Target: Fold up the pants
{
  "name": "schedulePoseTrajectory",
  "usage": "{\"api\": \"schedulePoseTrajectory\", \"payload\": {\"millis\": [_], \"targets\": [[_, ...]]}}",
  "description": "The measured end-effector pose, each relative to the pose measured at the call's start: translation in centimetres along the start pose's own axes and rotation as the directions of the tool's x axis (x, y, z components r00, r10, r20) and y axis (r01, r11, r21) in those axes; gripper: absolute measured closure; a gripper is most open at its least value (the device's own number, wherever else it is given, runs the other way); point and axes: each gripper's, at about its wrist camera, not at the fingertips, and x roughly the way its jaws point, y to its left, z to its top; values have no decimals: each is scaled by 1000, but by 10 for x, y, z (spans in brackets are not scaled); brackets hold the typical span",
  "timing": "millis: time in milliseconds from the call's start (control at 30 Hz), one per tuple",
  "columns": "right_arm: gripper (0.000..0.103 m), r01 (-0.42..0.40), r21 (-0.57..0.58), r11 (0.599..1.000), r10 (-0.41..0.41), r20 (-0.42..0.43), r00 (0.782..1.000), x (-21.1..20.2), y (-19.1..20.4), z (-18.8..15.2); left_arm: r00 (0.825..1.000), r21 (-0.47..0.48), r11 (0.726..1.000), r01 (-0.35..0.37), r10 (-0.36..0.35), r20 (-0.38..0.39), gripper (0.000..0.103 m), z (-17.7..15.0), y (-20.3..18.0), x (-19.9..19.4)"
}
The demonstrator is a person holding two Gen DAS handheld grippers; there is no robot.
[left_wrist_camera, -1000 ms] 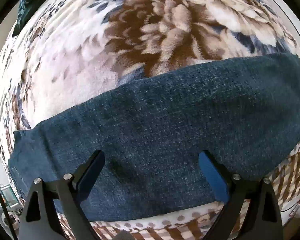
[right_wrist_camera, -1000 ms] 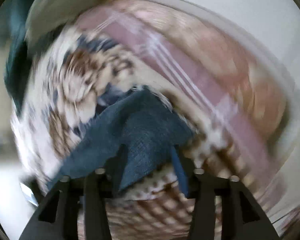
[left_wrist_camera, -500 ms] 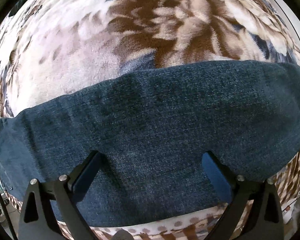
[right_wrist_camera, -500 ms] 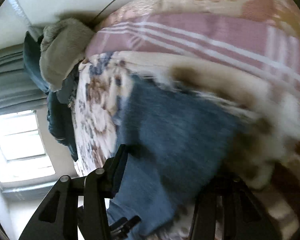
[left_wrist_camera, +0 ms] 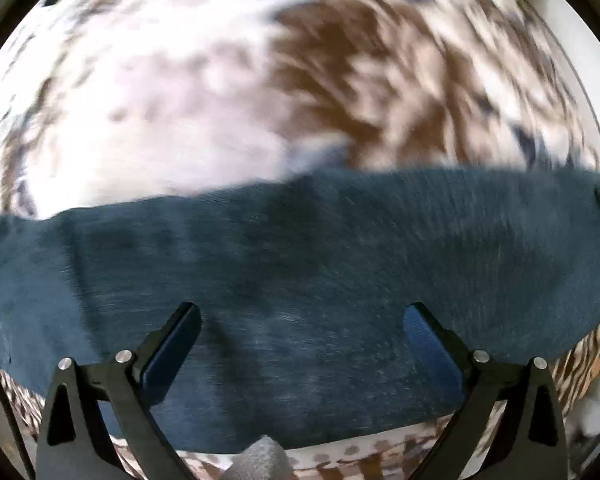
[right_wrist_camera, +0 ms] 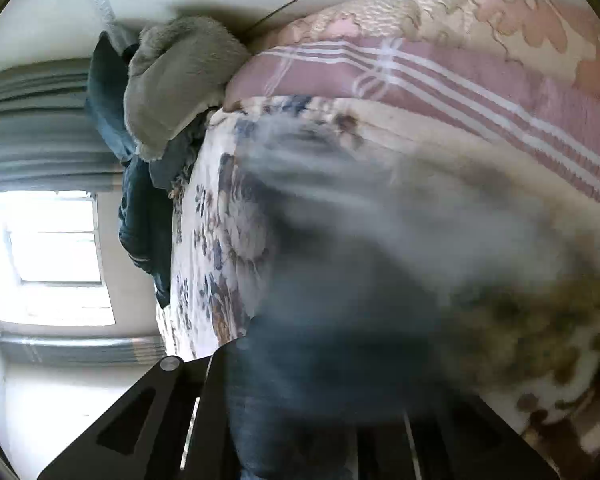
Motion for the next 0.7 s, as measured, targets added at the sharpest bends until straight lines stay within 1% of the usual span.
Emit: {"api": "schedulePoseTrajectory", "payload": {"millis": [33,100,133,167,200,233,333,433,500,633,700], "targets": [[89,-9,6,1000,9,-28,1000,6,-1,-2,1000,-10,1000,-13,13,2,0,0,4,0],[89,35,33,999,-31,-117,993,28,-8,-7,997,-22,997,-80,80,-15,0,-2,13,9],[90,59,15,998,-57,-117,992,32,-7,-10,996,-26,996,-84,84,-23,0,-3,16,13],[95,83,-11,996,-84,-100,991,32,-2,-11,997,-36,996,-76,75,-33,0,-4,22,17],[96,100,-23,995,-102,-88,991,31,5,-11,997,-44,997,-65,64,-34,0,-5,26,18],[96,114,-28,993,-116,-66,991,28,11,-12,997,-43,997,-70,68,-30,0,-5,29,16],[97,162,-66,985,-163,-13,987,17,40,-19,989,-28,989,-144,144,-17,0,-8,39,9],[97,172,-83,982,-171,17,985,5,69,-29,980,-33,980,-196,196,-21,0,-10,60,2],[97,175,-104,979,-172,36,984,-1,92,-38,978,-43,977,-209,208,-26,0,-14,80,-3],[97,172,-147,974,-167,45,985,-10,127,-72,972,-63,970,-236,234,-27,0,-21,124,-12],[97,162,-169,972,-159,32,987,-2,149,-92,968,-77,965,-252,250,-36,0,-28,153,-15]]}}
